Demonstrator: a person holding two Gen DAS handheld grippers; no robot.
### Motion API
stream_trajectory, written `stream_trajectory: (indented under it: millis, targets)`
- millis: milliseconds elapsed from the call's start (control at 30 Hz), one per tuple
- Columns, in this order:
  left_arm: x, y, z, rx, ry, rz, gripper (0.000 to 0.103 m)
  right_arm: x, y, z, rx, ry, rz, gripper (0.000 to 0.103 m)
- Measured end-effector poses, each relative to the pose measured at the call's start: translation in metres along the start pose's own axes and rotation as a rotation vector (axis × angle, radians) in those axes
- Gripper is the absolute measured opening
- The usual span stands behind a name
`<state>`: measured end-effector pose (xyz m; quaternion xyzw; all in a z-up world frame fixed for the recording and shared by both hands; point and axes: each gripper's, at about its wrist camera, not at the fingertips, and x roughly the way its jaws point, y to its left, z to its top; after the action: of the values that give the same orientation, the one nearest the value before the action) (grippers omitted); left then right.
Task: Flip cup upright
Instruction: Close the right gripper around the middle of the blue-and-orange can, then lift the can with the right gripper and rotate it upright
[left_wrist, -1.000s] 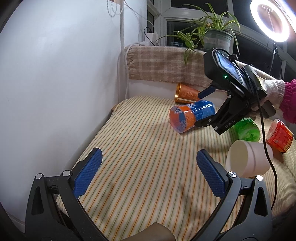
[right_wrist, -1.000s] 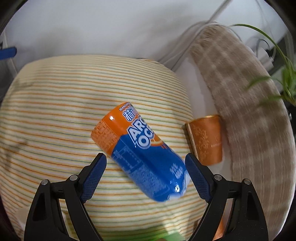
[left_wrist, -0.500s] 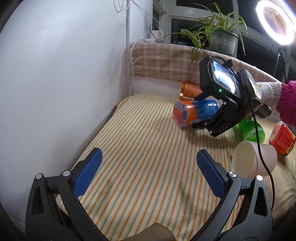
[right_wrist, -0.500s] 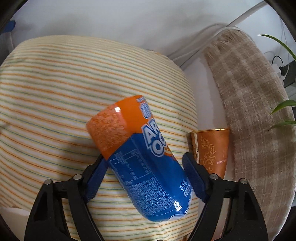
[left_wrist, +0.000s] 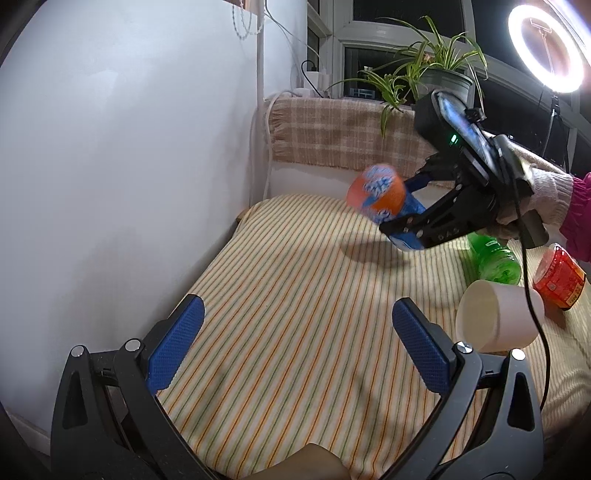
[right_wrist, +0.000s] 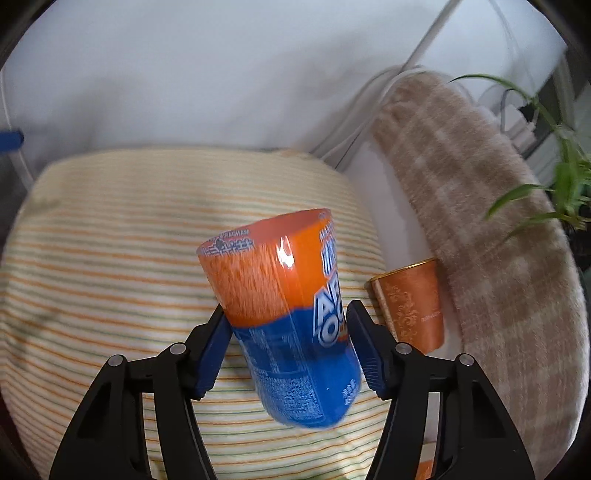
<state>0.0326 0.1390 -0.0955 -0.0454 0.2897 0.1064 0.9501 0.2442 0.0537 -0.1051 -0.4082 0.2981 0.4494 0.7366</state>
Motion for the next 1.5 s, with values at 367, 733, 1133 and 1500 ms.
stream_trajectory:
  millis: [367, 733, 1133, 1500]
  targets:
    - [-0.028, -0.010, -0.001, 0.025, -0.039, -0.028, 0.103, -0.095, 0.012, -0.009, 0.186, -0.177, -0.033, 0.060]
    - [-0.056, -0.039, -0.007, 0.071, -0.070, -0.102, 0.103, -0.211, 0.039, -0.078, 0.521, -0.290, -0.004, 0.060]
    - [-0.069, -0.090, -0.018, 0.151, -0.060, -0.196, 0.103, -0.226, 0.063, -0.214, 1.043, -0.228, 0.274, 0.060]
    - [-0.070, -0.110, -0.026, 0.171, 0.001, -0.256, 0.103, -0.169, 0.085, -0.274, 1.335, -0.079, 0.496, 0.060]
